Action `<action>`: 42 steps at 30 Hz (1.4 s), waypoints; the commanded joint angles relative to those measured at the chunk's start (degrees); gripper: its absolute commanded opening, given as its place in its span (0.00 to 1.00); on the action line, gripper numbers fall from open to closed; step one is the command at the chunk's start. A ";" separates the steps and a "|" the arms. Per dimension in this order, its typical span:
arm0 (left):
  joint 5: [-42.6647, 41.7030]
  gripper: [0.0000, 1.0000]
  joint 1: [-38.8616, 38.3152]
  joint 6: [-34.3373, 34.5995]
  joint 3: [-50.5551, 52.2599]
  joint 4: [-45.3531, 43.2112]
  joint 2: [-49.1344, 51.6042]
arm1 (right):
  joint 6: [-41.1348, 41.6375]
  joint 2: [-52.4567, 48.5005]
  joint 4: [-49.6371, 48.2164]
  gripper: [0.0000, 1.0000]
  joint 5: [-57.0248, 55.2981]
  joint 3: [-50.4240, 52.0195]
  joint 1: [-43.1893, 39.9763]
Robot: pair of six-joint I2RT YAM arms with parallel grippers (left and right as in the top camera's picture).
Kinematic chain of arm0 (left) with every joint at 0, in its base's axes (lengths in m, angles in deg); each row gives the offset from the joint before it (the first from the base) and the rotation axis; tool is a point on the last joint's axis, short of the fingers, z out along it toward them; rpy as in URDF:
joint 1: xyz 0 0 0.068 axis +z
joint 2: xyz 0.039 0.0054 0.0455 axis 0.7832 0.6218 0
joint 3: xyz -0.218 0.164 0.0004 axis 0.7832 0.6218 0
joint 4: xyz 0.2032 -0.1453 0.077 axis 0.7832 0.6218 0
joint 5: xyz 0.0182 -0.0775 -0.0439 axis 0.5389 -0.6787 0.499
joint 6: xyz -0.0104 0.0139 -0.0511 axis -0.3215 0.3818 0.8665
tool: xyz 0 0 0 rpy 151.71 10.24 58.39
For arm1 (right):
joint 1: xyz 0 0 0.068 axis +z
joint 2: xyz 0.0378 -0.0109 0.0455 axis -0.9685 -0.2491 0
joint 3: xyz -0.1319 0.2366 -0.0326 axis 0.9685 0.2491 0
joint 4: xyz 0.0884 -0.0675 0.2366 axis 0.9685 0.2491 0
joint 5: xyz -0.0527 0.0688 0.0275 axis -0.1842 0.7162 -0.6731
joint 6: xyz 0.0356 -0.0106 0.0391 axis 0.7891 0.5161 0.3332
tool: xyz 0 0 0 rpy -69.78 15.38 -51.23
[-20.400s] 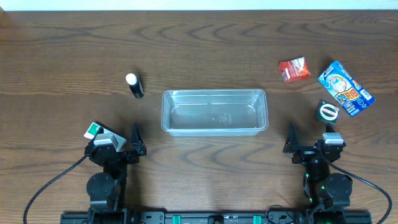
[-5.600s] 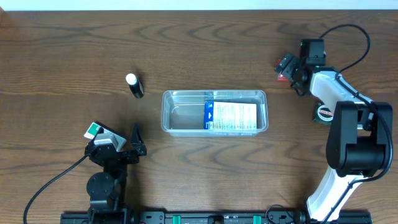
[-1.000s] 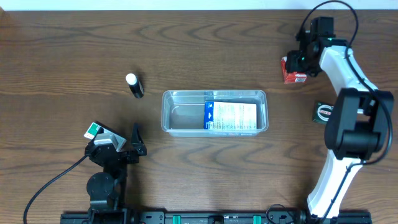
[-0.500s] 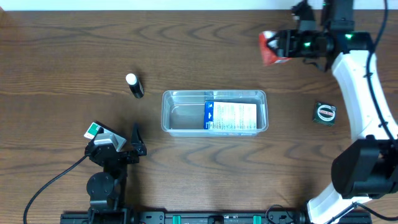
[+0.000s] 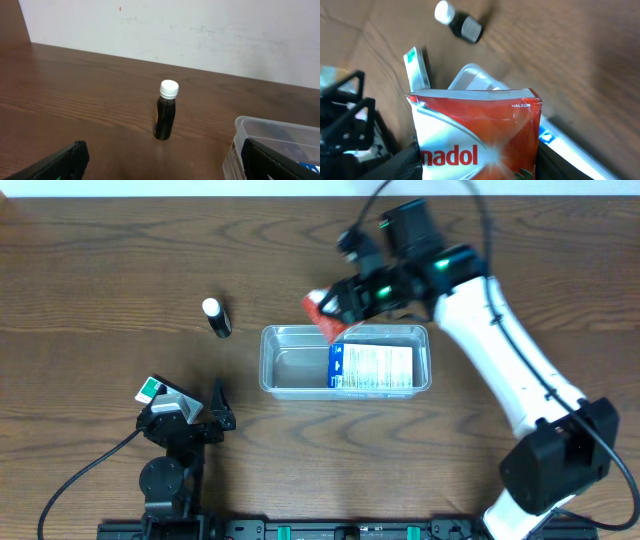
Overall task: Pack container
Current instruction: 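Carry the red box with the right gripper over the container's left side, then lower the red box into the container beside the blue box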
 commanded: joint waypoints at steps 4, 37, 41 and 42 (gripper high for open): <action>0.68 0.98 0.28 -0.94 1.09 2.10 0.07 | 6.05 0.11 0.04 0.59 -16.24 -0.11 9.07; 0.68 0.98 0.28 -0.94 1.09 2.10 0.07 | 28.81 -13.33 -1.90 0.58 -33.97 0.09 19.61; 0.68 0.98 0.28 -0.94 1.09 2.10 0.07 | 30.21 -15.21 -1.97 0.59 -33.75 0.09 19.65; 0.68 0.98 0.28 -0.94 1.09 2.10 0.07 | 30.53 -15.54 -2.01 0.59 -33.70 0.09 19.74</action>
